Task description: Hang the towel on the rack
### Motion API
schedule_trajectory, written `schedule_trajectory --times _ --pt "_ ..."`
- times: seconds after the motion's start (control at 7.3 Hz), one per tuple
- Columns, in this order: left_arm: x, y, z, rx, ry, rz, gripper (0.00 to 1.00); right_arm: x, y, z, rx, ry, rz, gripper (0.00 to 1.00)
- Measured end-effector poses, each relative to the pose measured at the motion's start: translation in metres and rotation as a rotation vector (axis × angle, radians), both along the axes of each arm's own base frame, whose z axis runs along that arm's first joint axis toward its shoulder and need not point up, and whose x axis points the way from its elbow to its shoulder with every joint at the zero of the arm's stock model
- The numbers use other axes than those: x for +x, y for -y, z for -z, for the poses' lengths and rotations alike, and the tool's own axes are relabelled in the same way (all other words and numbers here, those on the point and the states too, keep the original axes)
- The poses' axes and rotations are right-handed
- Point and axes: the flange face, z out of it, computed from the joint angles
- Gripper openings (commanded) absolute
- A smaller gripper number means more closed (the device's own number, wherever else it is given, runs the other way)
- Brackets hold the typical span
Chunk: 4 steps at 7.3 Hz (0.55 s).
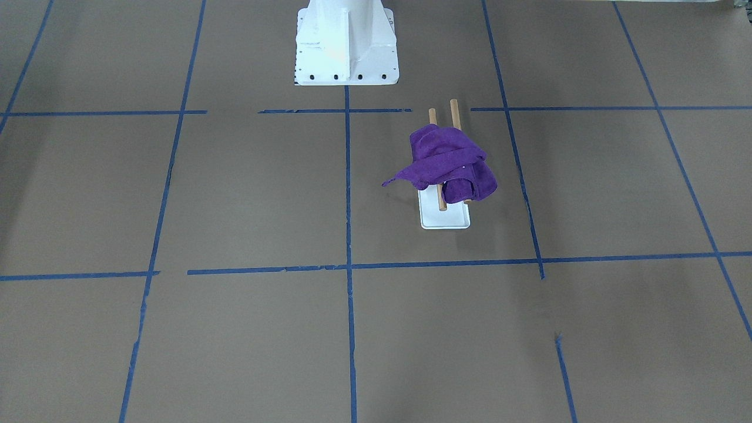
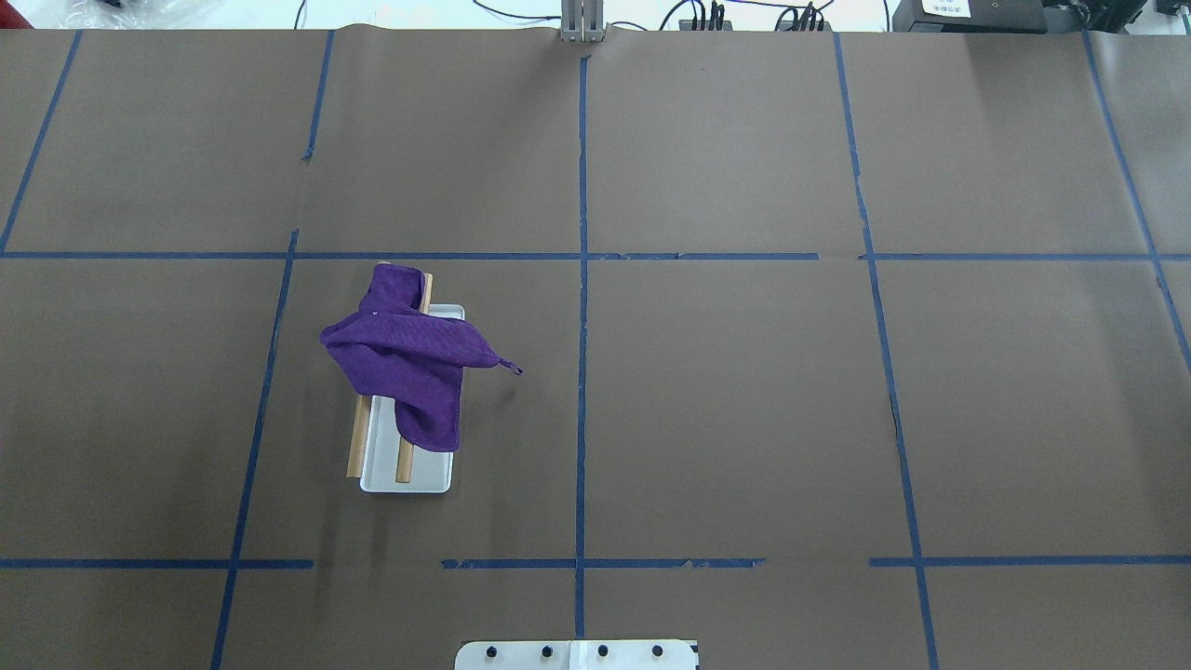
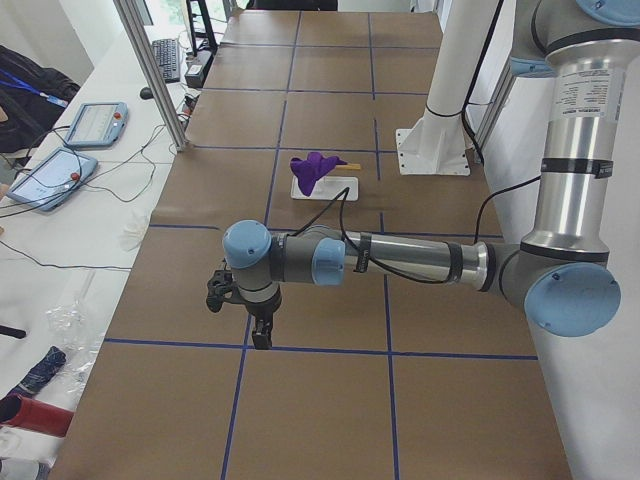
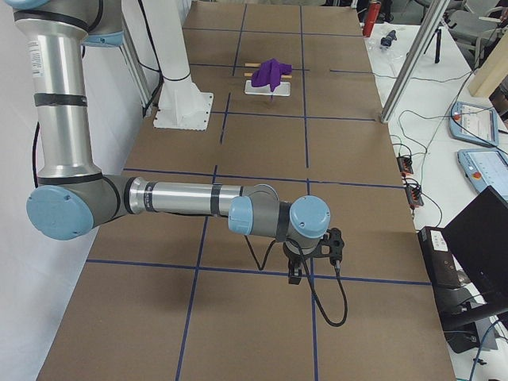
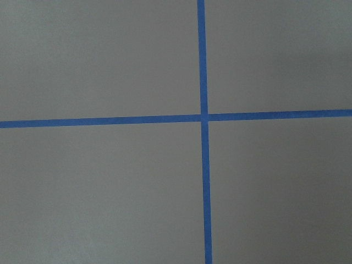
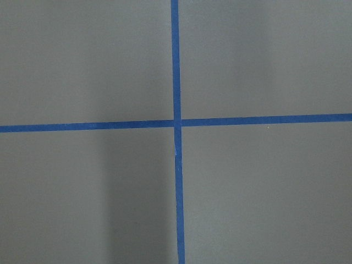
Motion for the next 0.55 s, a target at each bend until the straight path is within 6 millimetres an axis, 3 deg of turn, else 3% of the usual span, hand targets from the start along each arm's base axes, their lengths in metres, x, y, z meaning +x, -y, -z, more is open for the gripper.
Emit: schedule_trajectory --times 0.55 --pt "-0.026 -0.010 -0.009 -0.031 -0.002 0.068 1.00 0.000 -0.006 -0.008 -0.017 0.001 -0.002 1.00"
